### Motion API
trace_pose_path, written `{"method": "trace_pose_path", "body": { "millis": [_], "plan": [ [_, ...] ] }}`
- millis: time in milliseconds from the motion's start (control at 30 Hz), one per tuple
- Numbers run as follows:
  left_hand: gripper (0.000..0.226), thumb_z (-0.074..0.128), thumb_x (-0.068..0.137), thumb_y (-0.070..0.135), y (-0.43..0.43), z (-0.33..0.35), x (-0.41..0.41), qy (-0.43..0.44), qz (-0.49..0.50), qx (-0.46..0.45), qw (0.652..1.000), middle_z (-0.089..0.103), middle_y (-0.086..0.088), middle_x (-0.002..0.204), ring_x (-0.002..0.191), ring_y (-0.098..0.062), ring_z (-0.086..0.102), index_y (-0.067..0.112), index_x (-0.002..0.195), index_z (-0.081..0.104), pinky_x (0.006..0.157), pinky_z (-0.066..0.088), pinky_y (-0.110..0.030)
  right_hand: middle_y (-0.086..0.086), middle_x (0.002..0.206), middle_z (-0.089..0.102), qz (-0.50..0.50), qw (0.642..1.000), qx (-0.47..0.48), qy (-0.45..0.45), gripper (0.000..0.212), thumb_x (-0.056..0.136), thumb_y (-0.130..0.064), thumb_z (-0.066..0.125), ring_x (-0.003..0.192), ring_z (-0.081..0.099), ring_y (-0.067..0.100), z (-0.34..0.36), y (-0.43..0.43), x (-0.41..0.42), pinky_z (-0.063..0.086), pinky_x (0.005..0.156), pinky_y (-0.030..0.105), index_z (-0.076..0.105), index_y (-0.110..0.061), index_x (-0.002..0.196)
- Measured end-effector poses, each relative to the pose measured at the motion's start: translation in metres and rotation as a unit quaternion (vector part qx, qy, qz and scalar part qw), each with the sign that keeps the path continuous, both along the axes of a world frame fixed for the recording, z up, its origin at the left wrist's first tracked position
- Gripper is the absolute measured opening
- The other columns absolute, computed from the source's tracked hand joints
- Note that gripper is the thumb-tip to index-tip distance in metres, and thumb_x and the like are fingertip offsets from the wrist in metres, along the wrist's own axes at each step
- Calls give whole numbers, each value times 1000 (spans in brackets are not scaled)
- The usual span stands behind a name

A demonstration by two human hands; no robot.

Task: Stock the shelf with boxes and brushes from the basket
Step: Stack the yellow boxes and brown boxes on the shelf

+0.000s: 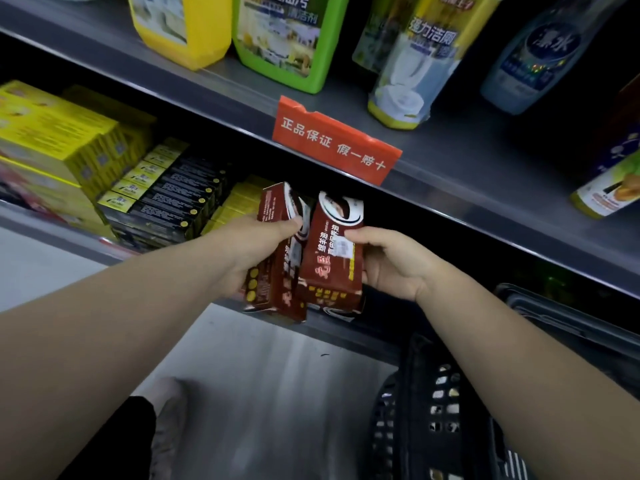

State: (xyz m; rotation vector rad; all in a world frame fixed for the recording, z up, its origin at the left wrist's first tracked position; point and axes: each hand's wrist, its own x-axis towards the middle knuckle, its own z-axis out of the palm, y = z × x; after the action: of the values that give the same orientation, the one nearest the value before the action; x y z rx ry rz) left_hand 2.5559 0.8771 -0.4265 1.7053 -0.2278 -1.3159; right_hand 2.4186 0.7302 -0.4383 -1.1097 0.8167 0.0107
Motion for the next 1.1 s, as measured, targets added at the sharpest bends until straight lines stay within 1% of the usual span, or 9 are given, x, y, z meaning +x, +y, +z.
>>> {"method": "trace_pose_path", "body": {
  "millis": [100,200,300,400,600,733,833,1000,1100],
  "plan": [
    [68,72,58,62,1,-1,-6,62,-29,-25,997,75,-4,90,76,-22,73,20,111,62,56,56,-33,17,120,60,5,999,7,-45,70,71,-8,64,106,58,30,7,5,-9,37,107,48,40,-4,136],
    [83,79,38,60,3,-3,-9,75,-89,-51,992,76,-3,91,79,-21,73,21,110,63,66,58,-36,12,108,67,44,998,-1,-46,81,68,-5,69,96,67,25,13,8,-19,53,86,34,33,-20,139],
    [80,82,24,54,4,-5,-9,19,-109,-41,993,76,0,82,75,-22,73,29,97,59,73,57,-40,6,122,62,113,984,-136,29,107,56,-15,80,109,63,21,17,9,-22,55,88,37,22,-34,144],
    [71,84,35,51,4,-3,-9,-30,-156,-9,987,76,1,79,72,-21,73,32,98,57,68,56,-36,-4,143,41,164,940,-290,68,128,45,-28,86,123,51,11,24,5,-16,43,105,35,9,-35,148],
    [85,82,35,54,5,2,-9,-32,-220,39,974,75,-5,89,77,-25,73,25,111,57,72,58,-39,-11,124,58,302,886,-343,82,83,50,-35,88,114,57,8,27,-5,-3,47,98,30,45,-49,120],
    [73,68,71,57,7,-3,-3,-88,-192,98,973,65,-8,109,83,-20,60,17,129,50,74,47,-35,-5,101,68,309,883,-330,128,55,56,-24,89,94,66,13,13,-19,-13,56,82,30,55,-36,98],
    [55,59,88,44,6,-10,9,-185,-154,113,964,58,-13,103,92,-31,58,10,129,44,79,47,-40,-6,90,66,268,854,-398,201,46,57,-34,88,84,63,11,4,-41,-24,51,68,24,52,-28,87],
    [51,63,88,31,5,-11,20,-199,-129,101,966,58,-15,109,98,-32,57,10,129,40,83,47,-42,-16,104,54,146,837,-449,278,78,72,-57,70,88,52,2,-16,-78,-23,37,74,17,41,-19,134],
    [52,70,83,28,3,-9,21,-186,-136,95,968,60,-13,107,97,-32,59,13,125,43,85,47,-44,0,122,60,67,838,-465,277,65,81,-56,61,100,58,15,-41,-96,-3,46,90,31,43,-18,131]
  ]
}}
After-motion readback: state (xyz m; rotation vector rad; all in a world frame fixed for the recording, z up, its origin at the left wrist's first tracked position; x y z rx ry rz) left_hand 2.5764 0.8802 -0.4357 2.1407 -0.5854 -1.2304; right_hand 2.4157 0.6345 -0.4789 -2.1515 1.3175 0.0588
